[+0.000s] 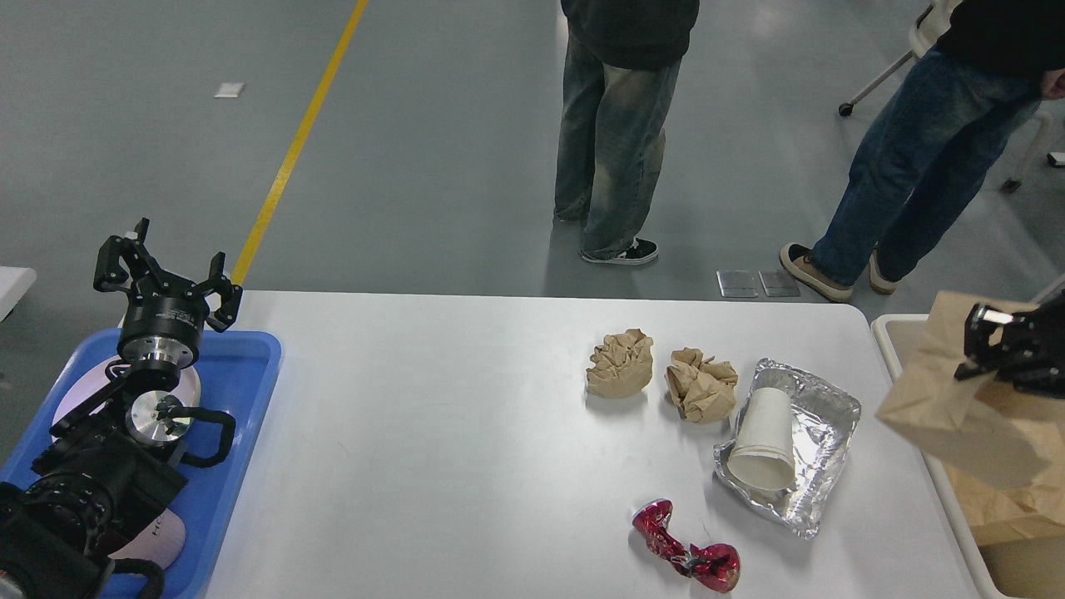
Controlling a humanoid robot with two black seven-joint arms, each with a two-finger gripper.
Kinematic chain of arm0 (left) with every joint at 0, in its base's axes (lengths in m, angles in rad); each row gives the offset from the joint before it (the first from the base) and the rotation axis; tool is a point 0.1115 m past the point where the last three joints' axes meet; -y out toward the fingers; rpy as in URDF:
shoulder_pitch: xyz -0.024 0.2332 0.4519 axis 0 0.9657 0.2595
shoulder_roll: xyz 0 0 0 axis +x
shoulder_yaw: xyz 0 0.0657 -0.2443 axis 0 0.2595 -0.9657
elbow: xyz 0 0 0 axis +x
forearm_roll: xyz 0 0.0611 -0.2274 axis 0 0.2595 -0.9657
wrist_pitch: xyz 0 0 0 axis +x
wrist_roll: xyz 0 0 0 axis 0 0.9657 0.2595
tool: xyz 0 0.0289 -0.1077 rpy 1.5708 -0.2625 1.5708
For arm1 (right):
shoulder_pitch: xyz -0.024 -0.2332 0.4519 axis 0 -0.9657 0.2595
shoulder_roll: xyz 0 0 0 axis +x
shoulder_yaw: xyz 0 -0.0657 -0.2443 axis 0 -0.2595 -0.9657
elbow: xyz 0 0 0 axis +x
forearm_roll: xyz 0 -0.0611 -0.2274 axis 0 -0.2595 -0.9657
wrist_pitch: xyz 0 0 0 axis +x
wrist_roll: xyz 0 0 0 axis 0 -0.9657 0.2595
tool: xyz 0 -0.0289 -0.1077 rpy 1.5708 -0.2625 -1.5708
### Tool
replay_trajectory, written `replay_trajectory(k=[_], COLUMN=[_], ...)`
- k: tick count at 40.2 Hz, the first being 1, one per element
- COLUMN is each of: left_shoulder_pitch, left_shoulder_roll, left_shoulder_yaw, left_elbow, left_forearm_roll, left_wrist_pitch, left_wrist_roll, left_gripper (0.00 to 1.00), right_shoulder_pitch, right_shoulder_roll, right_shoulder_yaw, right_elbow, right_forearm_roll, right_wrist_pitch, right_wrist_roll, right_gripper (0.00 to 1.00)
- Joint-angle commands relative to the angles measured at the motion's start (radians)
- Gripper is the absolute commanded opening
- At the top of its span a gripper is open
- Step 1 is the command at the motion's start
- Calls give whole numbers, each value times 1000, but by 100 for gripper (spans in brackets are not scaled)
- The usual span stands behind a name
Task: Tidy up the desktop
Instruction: 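Lift the second paper bag and drop it into the bin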
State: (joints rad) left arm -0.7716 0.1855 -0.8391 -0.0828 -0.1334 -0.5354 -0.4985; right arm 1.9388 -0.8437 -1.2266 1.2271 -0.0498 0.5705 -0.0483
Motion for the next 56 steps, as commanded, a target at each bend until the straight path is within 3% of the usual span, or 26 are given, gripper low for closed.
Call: replay_trajectory(k=[1,8,14,20,24,29,30,32,33,41,56], left_shoulder_pitch=[0,0,0,0,0,0,0,0,0,0,0], left_shoulder_roll=[0,0,0,0,0,0,0,-1,0,0,0], left_shoulder_yaw=[0,0,0,0,0,0,0,0,0,0,0], left_elbow=[0,0,0,0,0,0,0,0,0,0,0], left_forearm_roll=[0,0,0,0,0,0,0,0,0,0,0], left_wrist_pitch=[0,0,0,0,0,0,0,0,0,0,0], left_wrist_roll=[0,0,0,0,0,0,0,0,0,0,0], left_gripper=[96,96,96,96,96,96,96,96,96,96,96], right_shoulder_pitch=[221,284,264,105,-160,-357,-395,-473,-545,-796,-785], right_shoulder_roll=[-40,-38,-41,-51,-51,-40,-38,-31,-12,17,55], right_shoulder_yaw=[19,76,79,76,88,117,130,162,206,366,378], right_elbow=[-4,-20,-46,-127,-273,-369,-388,-432,-481,-569,-540], right_forearm_roll=[5,5,5,5,5,7,7,7,7,7,7], right_wrist_pitch=[130,155,100,-78,-298,-406,-423,-463,-504,-520,-514], right_wrist_roll=[1,-1,-1,-1,1,1,1,2,4,4,4], right_gripper=[0,0,0,0,0,0,18,64,100,100,100])
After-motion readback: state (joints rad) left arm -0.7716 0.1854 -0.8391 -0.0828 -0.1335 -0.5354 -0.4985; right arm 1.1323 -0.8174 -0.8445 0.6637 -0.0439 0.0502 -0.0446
